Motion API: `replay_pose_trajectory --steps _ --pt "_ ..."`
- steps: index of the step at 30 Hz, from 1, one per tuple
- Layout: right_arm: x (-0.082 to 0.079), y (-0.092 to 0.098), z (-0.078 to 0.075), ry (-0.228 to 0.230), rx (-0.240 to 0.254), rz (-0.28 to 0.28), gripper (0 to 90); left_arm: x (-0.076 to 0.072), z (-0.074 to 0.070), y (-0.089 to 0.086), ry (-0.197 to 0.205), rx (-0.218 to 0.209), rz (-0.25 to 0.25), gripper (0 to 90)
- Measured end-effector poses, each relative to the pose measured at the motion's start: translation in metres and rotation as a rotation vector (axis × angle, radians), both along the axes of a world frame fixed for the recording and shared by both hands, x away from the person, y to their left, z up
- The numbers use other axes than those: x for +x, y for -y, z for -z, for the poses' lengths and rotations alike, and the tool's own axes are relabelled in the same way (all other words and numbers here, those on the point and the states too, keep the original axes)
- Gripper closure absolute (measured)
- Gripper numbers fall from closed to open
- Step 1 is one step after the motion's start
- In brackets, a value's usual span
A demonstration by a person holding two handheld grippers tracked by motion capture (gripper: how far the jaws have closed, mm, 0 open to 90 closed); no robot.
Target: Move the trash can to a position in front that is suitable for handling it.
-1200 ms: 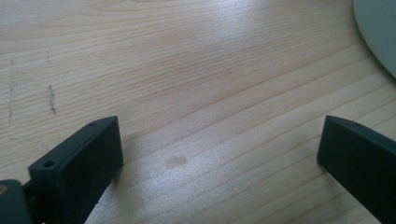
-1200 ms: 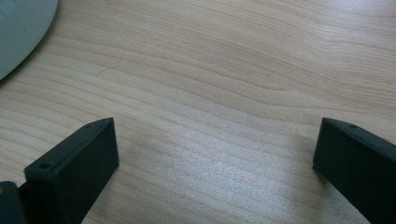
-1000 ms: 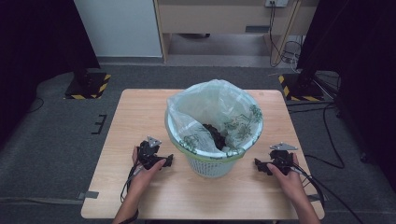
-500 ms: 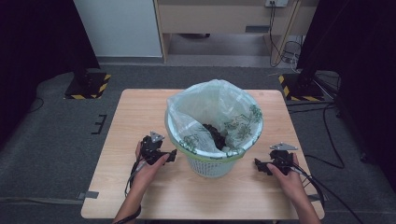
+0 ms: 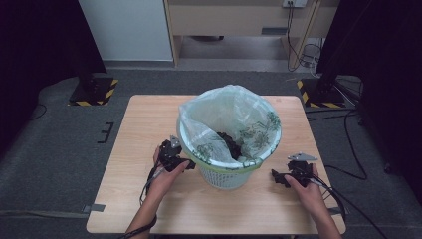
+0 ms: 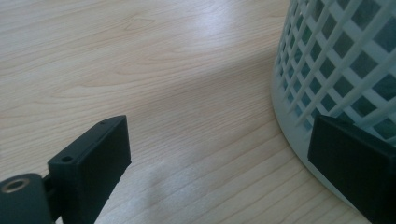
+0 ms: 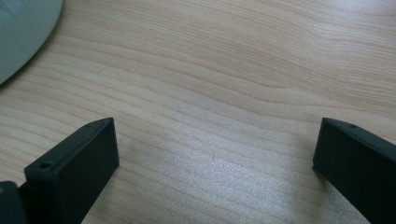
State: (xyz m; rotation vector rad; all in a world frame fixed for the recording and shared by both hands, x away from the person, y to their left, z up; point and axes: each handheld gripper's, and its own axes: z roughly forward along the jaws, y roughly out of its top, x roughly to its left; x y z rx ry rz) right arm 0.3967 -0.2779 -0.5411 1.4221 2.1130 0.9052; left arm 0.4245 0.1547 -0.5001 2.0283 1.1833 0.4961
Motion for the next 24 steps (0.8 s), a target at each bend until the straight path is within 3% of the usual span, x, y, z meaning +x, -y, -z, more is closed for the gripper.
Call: replay_pose_trajectory --steps 3,4,5,6,9,10,11,12,14,15,16,19,21,23,24 --pt "0.0 0.0 0.0 0.0 0.0 0.0 0.6 0.0 0.0 0.006 -0.001 -0.004 0.007 5.0" --pt "0.0 0.0 0.0 0.0 -0.001 0.0 0.6 0.001 -0.001 0.006 -0.009 0.023 0.031 4.9" --pt "0.0 0.0 0.0 0.0 0.001 0.0 0.6 0.001 -0.001 0.01 -0.003 -0.005 0.013 4.9" --pt "0.0 0.0 0.0 0.0 0.0 0.001 0.6 0.001 -0.002 0.011 -0.007 0.023 0.037 4.9" --pt "-0.001 -0.001 0.0 -0.003 0.012 0.007 0.6 0.001 -0.002 0.014 -0.011 0.024 0.047 3.9" --pt "-0.001 -0.001 -0.001 -0.012 0.019 0.009 0.6 0.002 -0.002 0.016 -0.01 -0.001 0.028 3.5" --pt "-0.002 -0.002 -0.001 -0.015 0.031 0.013 0.9 0.002 -0.004 0.013 -0.017 0.02 0.047 2.8" --pt "-0.001 -0.001 0.0 -0.002 0.028 0.017 1.8 0.002 -0.004 0.013 -0.009 -0.006 0.027 2.8" --pt "-0.002 0.0 -0.001 0.002 0.02 0.012 3.9 0.002 -0.006 0.011 -0.008 -0.009 0.023 2.7" --pt "-0.003 0.001 -0.002 0.0 0.061 0.031 6.4 0.002 -0.009 0.009 -0.007 -0.005 0.027 2.7" --pt "-0.003 0.003 -0.007 -0.019 0.099 0.005 7.3 0.002 -0.014 0.005 0.002 -0.02 0.026 2.5" --pt "-0.004 0.005 -0.012 0.014 0.113 -0.007 7.8 0.002 -0.019 0.002 0.005 -0.02 0.028 2.6" --pt "-0.006 0.016 -0.027 0.01 0.233 -0.031 8.1 0.001 -0.028 -0.004 0.009 -0.059 0.029 2.6" --pt "-0.007 0.023 -0.036 0.02 0.297 -0.025 9.8 0.001 -0.031 -0.005 0.015 -0.066 0.027 2.6" --pt "-0.007 0.026 -0.041 0.023 0.307 -0.03 10.7 0.0 -0.036 -0.009 0.023 -0.064 0.024 2.6"
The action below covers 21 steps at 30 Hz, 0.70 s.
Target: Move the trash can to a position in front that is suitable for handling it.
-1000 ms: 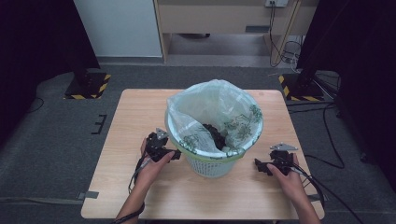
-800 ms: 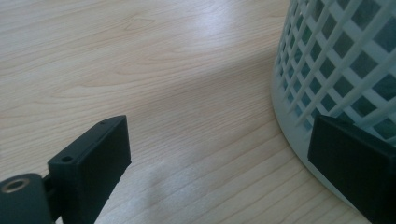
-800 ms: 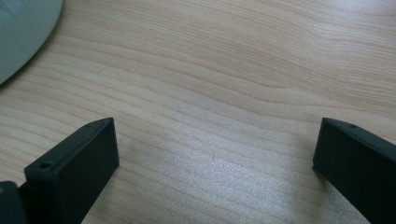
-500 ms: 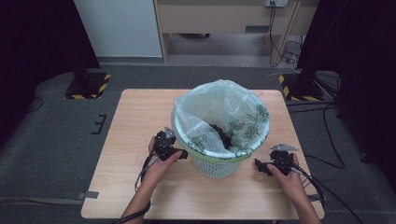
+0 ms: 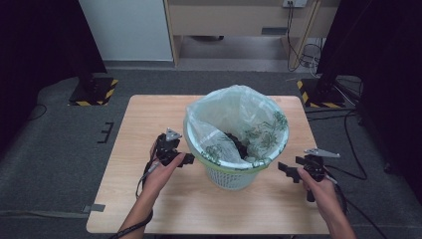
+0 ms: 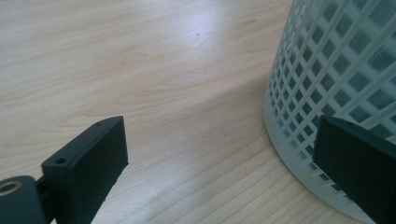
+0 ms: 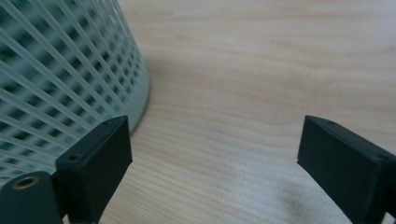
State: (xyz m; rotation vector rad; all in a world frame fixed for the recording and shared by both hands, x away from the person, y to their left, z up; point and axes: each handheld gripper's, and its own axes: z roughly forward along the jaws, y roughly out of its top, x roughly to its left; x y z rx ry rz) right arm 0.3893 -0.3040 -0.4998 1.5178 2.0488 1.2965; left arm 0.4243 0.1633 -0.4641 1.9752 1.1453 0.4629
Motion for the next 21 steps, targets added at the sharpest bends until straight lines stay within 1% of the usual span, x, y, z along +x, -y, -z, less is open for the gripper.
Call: replay_pose_trajectory --steps 1,2,3,4,6,7,8,9,10,12,13,14,15,17,20,21 --pt "-0.001 0.001 -0.004 0.006 0.011 -0.003 11.7 0.0 -0.003 -0.002 0.004 -0.001 0.0 2.6" --pt "-0.001 0.001 -0.01 0.014 0.026 -0.006 11.7 -0.001 -0.006 -0.004 0.01 -0.007 -0.011 2.6" --pt "-0.001 0.001 -0.01 0.014 0.026 -0.006 11.7 -0.001 -0.006 -0.004 0.01 -0.007 -0.011 2.6" --pt "-0.002 0.001 -0.021 0.047 0.06 0.002 12.3 -0.001 -0.011 -0.008 0.015 -0.013 -0.015 2.6" --pt "-0.003 0.0 -0.032 0.064 0.08 -0.004 12.5 -0.001 -0.015 -0.011 0.012 -0.023 -0.02 2.8" --pt "-0.003 0.0 -0.032 0.064 0.08 -0.004 12.5 -0.001 -0.015 -0.011 0.012 -0.023 -0.02 2.8" --pt "-0.003 0.0 -0.042 0.073 0.103 -0.009 13.2 -0.001 -0.02 -0.015 0.018 -0.017 -0.026 2.8" --pt "-0.003 0.0 -0.042 0.073 0.103 -0.009 13.2 -0.001 -0.02 -0.015 0.018 -0.017 -0.026 3.2" --pt "-0.003 0.001 -0.051 0.088 0.127 -0.009 12.9 -0.002 -0.024 -0.017 0.022 -0.02 -0.023 4.3" --pt "-0.005 0.001 -0.06 0.103 0.144 -0.012 12.8 -0.003 -0.029 -0.019 0.029 -0.014 -0.02 4.5" --pt "-0.006 0.002 -0.065 0.109 0.142 -0.014 12.6 -0.003 -0.029 -0.019 0.029 -0.014 -0.02 4.5" --pt "-0.007 0.001 -0.07 0.117 0.146 -0.016 12.4 -0.003 -0.035 -0.021 0.034 -0.006 -0.02 4.4" --pt "-0.007 0.001 -0.07 0.117 0.146 -0.016 12.4 -0.003 -0.035 -0.021 0.034 -0.006 -0.02 4.2" --pt "-0.009 0.001 -0.082 0.136 0.151 -0.02 12.0 -0.003 -0.04 -0.024 0.038 -0.006 -0.028 3.9" --pt "-0.01 0.0 -0.094 0.155 0.134 -0.022 12.0 -0.004 -0.045 -0.028 0.044 -0.006 -0.037 3.6" --pt "-0.01 -0.001 -0.099 0.16 0.136 -0.019 12.0 -0.004 -0.046 -0.028 0.046 -0.006 -0.041 3.6"
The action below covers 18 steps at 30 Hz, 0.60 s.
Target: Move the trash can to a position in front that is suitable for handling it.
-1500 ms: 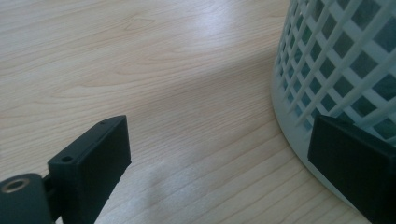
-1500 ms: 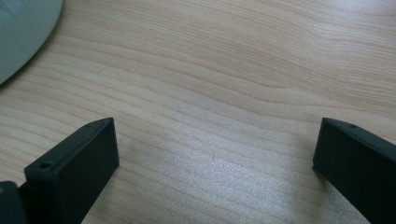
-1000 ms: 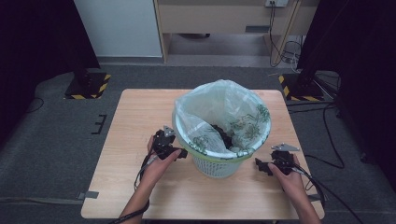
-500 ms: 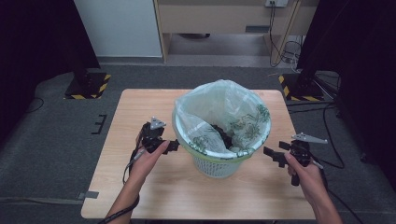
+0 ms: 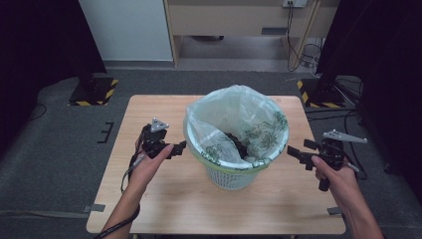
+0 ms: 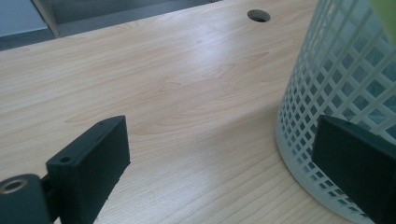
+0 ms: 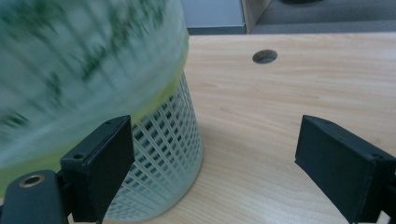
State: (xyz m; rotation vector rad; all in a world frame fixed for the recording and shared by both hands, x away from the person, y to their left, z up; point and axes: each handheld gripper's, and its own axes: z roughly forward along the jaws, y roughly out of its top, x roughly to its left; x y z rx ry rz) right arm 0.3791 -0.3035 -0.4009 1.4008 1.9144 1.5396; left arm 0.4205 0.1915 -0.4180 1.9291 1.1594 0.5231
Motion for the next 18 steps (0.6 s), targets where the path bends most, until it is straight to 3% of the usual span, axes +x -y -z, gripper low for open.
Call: replay_pose_trajectory --steps 7,18 --pt "-0.005 -0.003 -0.027 0.023 -0.013 -0.003 12.6 -0.002 -0.01 -0.005 0.003 0.018 0.006 3.0" --pt "-0.004 -0.01 -0.056 0.05 -0.018 0.007 16.3 -0.004 -0.025 -0.006 0.012 0.014 0.01 3.2"
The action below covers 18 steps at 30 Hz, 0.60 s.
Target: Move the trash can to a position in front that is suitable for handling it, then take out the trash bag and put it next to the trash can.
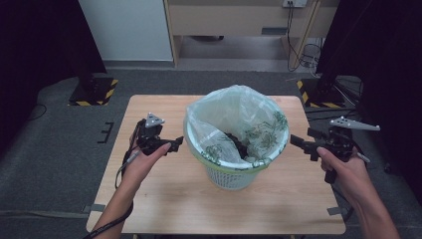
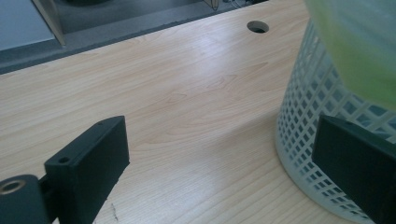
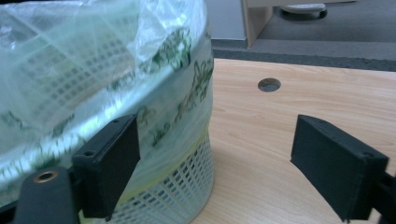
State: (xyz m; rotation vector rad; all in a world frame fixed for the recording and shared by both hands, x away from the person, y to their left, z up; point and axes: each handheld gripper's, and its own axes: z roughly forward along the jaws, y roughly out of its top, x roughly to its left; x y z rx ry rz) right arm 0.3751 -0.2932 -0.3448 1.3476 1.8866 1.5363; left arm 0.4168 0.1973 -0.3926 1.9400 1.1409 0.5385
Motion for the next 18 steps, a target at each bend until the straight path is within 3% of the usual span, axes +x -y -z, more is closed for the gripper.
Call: replay_pose_trajectory --steps 18 --pt "0.012 -0.017 -0.03 0.028 0.013 0.007 29.4 0.002 -0.02 0.001 0.027 0.015 0.008 4.0"
